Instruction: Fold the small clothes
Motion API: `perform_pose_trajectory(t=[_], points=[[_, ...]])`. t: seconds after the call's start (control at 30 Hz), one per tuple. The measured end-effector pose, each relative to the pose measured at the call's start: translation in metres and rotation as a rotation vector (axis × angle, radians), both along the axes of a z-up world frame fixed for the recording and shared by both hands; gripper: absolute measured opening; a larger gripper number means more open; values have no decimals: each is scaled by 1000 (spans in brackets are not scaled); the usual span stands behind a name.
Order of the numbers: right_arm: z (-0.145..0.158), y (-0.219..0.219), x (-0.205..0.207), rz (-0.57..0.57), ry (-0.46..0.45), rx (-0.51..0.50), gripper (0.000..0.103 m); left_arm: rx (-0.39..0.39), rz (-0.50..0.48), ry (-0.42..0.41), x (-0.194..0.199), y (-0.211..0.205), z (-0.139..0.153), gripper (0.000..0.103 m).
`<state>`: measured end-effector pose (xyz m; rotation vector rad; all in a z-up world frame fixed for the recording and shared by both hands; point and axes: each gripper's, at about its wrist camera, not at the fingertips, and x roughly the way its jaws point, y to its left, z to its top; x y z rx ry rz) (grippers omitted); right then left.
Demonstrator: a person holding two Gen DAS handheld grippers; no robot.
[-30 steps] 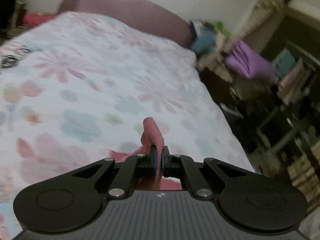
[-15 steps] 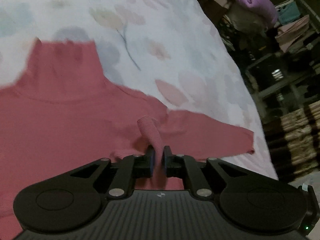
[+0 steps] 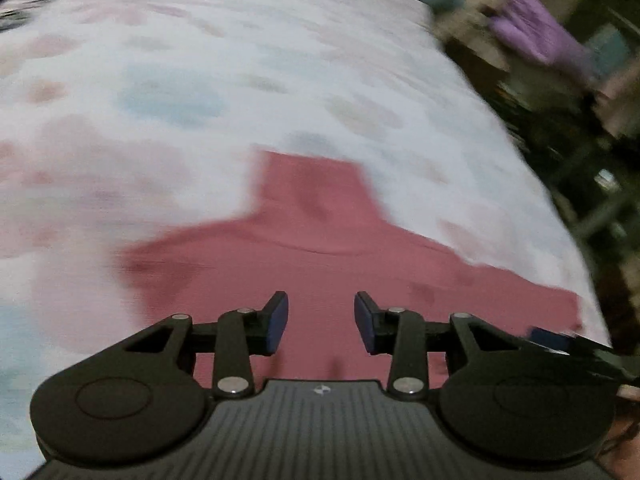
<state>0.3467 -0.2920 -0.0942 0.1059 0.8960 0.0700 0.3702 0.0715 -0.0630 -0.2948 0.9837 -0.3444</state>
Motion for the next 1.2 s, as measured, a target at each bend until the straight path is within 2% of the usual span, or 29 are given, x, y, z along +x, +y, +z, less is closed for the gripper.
perform_pose_trajectory(t=[0.1,0.17,0.23,0.3,0.43,0.5,0.53,0.57,0.6,0.63,0.67,0.73,0.8,0.87,0.93,1.0,1.1,1.13,1.2], points=[[-8,-1,13,-18,23,0,63,-34,142,22,3,52,-11,44],[-14,-1,24,-32,38,-15,61,-97,222,54,5,77,-25,44],[-21,-2,34,-42,49,-14,60,-186,264,91,9,93,-41,44],[-26,-4,43,-59,60,1,58,-221,282,102,14,94,-55,44],[-37,-10,55,-103,54,27,57,-231,286,91,27,92,-73,44],[-42,-15,60,-127,67,69,51,-229,270,79,31,90,-78,36],[-44,-17,61,-130,72,99,43,-202,258,69,33,87,-77,16],[-47,-19,62,-129,73,126,39,-166,249,61,35,85,-76,7],[-48,-20,63,-122,72,140,24,-131,251,40,35,83,-73,7],[-49,-20,63,-115,69,146,3,-119,252,6,31,87,-66,6],[-48,-19,63,-102,64,153,0,-121,248,-29,28,88,-59,5],[-41,-15,61,-84,31,151,0,-107,245,-93,25,91,-42,5],[-32,-9,60,-47,-15,148,0,-58,230,-127,28,89,-33,5],[-30,-3,63,-19,-33,125,0,7,193,-103,37,83,-36,5],[-37,3,69,-19,-12,77,0,83,169,-59,44,75,-46,5],[-48,2,74,-40,24,42,0,93,162,-6,45,73,-55,6],[-48,-5,66,-65,43,54,17,70,179,-11,28,78,-49,16],[-45,-7,61,-68,36,58,34,65,177,-11,22,79,-45,19],[-35,-10,47,-65,10,58,36,44,156,-14,5,83,-36,24]])
